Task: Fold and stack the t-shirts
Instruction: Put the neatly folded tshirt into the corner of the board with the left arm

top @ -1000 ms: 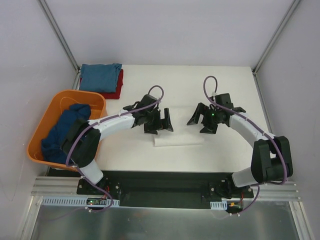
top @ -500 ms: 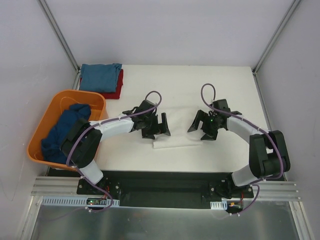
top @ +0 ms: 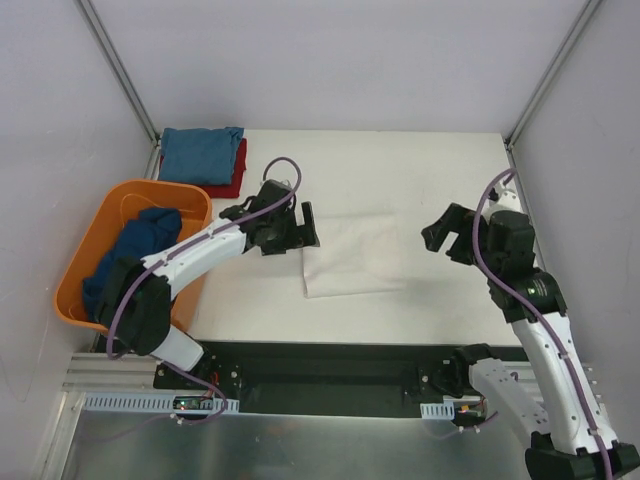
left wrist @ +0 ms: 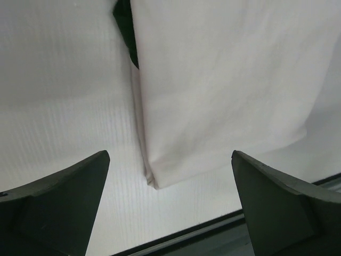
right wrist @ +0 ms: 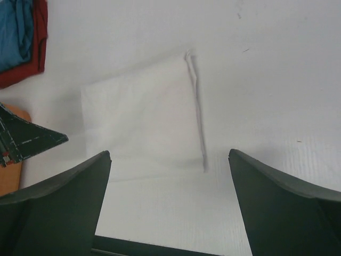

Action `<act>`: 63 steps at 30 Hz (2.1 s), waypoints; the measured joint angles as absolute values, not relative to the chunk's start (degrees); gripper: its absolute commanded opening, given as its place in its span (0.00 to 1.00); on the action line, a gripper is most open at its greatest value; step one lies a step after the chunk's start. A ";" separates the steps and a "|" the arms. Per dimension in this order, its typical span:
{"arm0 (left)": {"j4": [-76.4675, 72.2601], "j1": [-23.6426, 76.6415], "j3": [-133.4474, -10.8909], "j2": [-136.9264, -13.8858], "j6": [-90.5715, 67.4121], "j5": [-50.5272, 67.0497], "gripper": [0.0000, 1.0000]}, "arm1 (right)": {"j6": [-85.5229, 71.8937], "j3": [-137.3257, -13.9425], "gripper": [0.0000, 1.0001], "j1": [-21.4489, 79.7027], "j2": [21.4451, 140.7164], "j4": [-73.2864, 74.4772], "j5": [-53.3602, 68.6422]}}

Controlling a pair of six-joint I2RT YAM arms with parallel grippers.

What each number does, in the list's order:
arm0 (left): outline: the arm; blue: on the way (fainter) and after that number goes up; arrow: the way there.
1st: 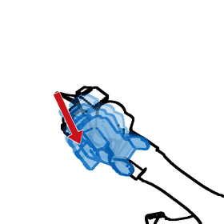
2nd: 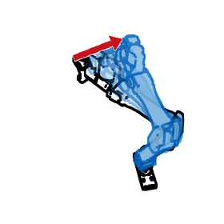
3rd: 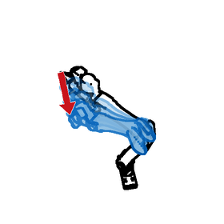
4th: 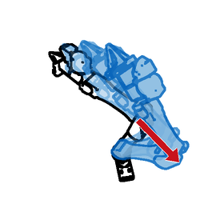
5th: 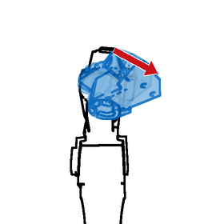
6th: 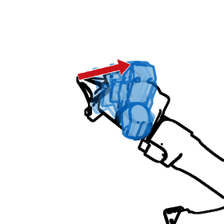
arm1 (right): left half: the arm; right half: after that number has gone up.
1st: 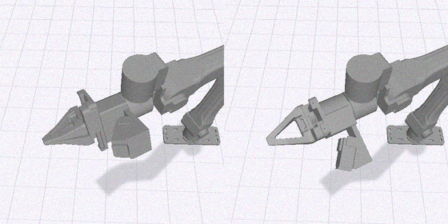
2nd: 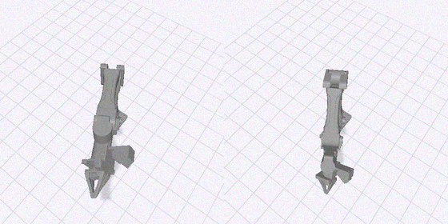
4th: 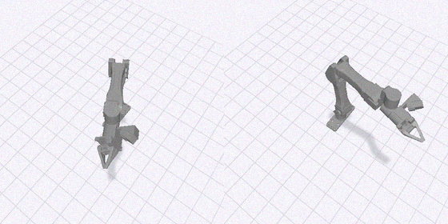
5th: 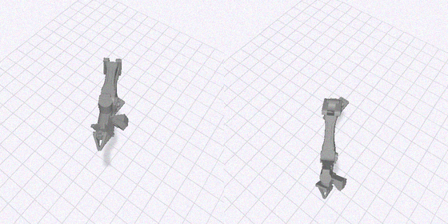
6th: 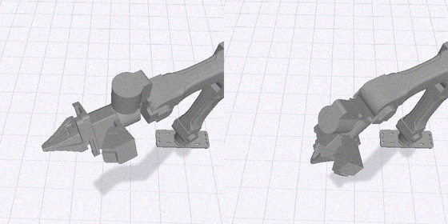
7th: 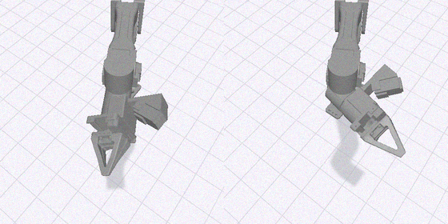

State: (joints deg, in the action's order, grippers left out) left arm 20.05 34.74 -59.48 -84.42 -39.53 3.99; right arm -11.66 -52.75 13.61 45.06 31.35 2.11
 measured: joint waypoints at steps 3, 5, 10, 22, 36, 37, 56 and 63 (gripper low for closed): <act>20.49 32.36 -62.87 -89.17 -38.65 3.73 0.99 | -10.57 -52.62 0.97 13.61 40.42 34.85 -1.87; 20.60 31.66 -64.60 -92.49 -38.24 3.64 0.98 | -9.91 -52.60 0.97 13.61 39.35 37.06 -3.77; 21.34 31.53 -67.77 -100.68 -38.02 5.21 0.85 | -8.34 -52.18 0.97 13.61 37.76 41.50 -7.42; 21.98 34.96 -72.66 -110.02 -40.21 8.23 0.29 | -7.07 -48.58 0.97 13.61 31.46 42.19 -8.82; 37.32 37.89 -95.55 -121.56 -33.26 -10.96 0.00 | -5.02 -43.88 0.97 13.45 36.73 36.10 -7.88; 38.20 37.78 -96.79 -121.78 -31.62 -14.04 0.00 | -4.95 -43.75 0.97 13.39 37.04 35.81 -7.90; 40.71 18.48 -123.66 -124.66 8.47 -41.04 0.00 | -3.99 -42.50 0.97 10.52 39.77 33.82 -8.08; 37.17 15.66 -131.02 -127.02 19.81 -39.05 0.00 | -3.95 -42.46 0.97 9.87 39.77 33.65 -7.92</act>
State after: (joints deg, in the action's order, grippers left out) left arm 37.17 15.66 -131.02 -127.02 19.81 -39.05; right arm -3.95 -42.46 9.87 39.77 33.65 -7.92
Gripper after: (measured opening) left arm 0.057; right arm 0.966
